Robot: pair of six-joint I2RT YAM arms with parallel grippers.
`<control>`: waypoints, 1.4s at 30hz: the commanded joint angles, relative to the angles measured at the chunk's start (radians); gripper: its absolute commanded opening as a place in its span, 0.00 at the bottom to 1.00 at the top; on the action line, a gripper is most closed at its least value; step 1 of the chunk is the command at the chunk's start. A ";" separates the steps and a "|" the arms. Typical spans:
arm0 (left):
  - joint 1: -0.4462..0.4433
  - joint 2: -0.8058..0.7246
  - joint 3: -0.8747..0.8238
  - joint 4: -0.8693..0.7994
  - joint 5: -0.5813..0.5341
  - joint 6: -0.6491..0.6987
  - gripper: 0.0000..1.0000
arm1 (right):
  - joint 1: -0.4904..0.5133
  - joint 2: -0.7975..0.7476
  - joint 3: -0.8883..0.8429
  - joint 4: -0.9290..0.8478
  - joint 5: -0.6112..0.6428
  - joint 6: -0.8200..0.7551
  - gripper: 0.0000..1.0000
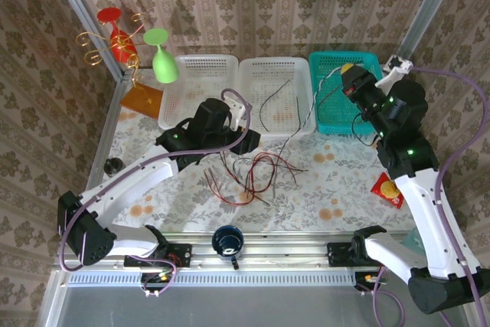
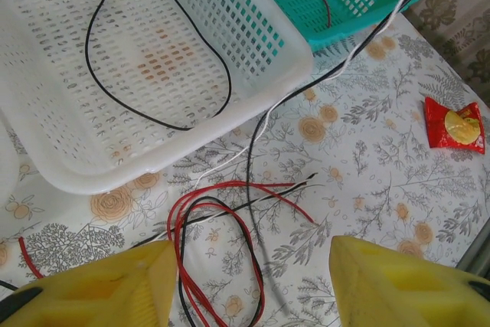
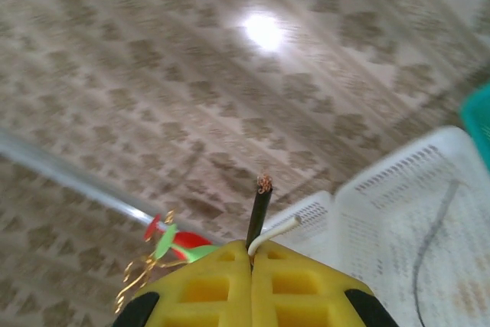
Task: Untangle the cables
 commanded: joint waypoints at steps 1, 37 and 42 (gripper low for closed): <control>0.010 -0.049 0.036 0.025 0.027 0.018 0.56 | 0.026 0.011 0.063 0.063 -0.103 -0.137 0.00; 0.040 0.078 0.090 0.393 0.427 -0.049 0.52 | 0.145 0.141 -0.284 0.375 -0.590 -0.311 0.00; 0.040 0.093 0.066 0.436 0.447 -0.072 0.44 | 0.150 0.146 -0.284 0.385 -0.599 -0.311 0.00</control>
